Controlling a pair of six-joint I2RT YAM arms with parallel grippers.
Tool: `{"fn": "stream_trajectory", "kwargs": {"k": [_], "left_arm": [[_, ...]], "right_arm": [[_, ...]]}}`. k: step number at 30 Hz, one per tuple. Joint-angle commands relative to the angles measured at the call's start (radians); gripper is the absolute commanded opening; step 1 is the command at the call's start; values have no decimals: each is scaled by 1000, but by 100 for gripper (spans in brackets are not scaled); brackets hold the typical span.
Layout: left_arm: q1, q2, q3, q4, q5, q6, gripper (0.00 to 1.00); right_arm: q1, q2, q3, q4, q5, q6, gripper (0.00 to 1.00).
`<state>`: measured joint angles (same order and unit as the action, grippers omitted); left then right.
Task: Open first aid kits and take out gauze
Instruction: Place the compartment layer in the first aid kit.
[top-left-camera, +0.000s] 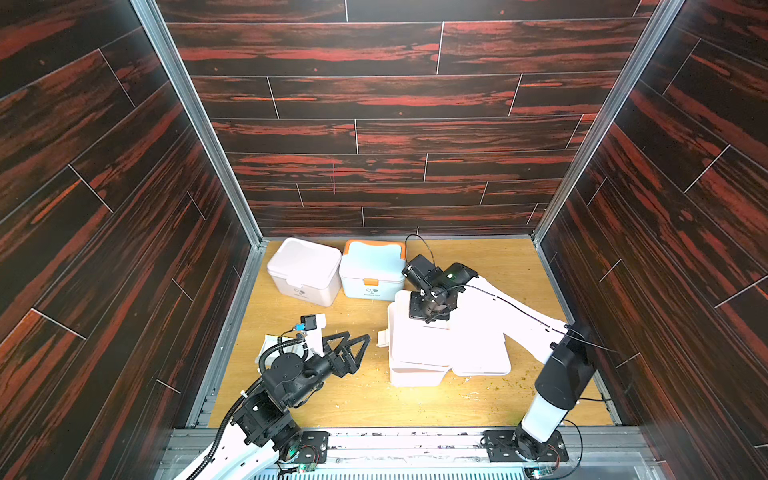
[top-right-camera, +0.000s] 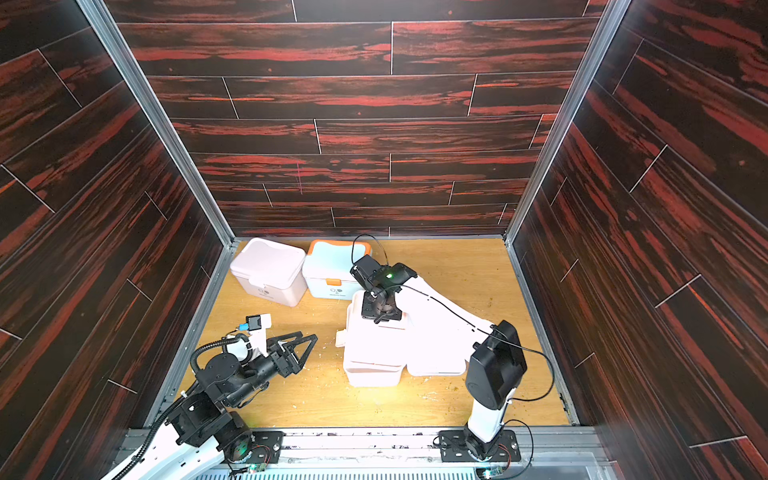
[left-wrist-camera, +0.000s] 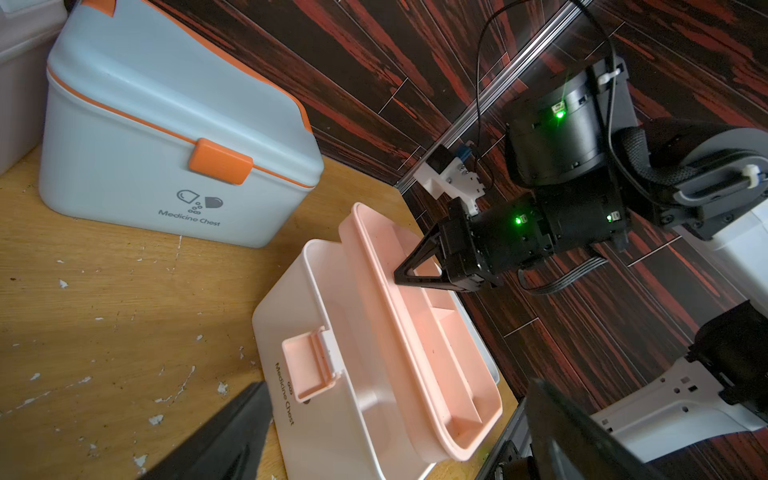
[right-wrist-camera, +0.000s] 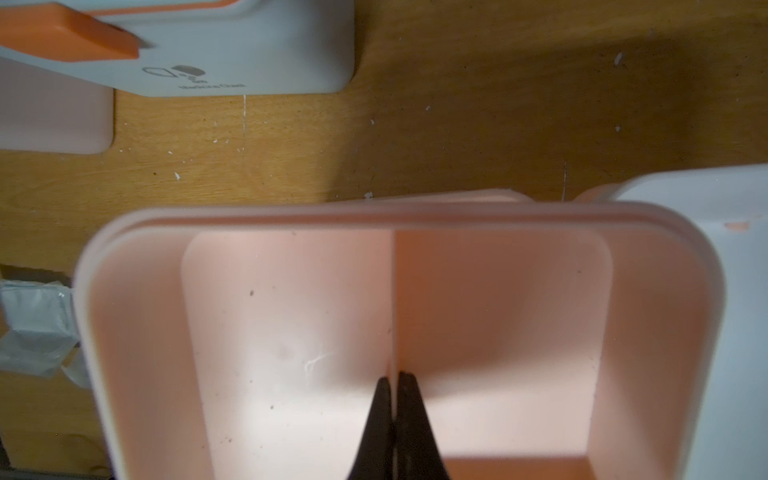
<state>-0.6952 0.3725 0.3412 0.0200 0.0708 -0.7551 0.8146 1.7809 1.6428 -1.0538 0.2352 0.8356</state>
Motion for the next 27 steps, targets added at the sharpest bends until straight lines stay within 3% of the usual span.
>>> {"fn": "stream_trajectory", "kwargs": {"k": [1, 14, 27], "left_arm": [[-4, 4, -14, 24, 5, 8, 100], [-4, -19, -25, 10, -1, 8, 100], [-4, -35, -30, 1, -7, 7, 100]], "right_arm": [[20, 58, 53, -55, 31, 10, 0], [56, 152, 145, -132, 130, -3, 0], [71, 170, 131, -116, 93, -18, 0]]}}
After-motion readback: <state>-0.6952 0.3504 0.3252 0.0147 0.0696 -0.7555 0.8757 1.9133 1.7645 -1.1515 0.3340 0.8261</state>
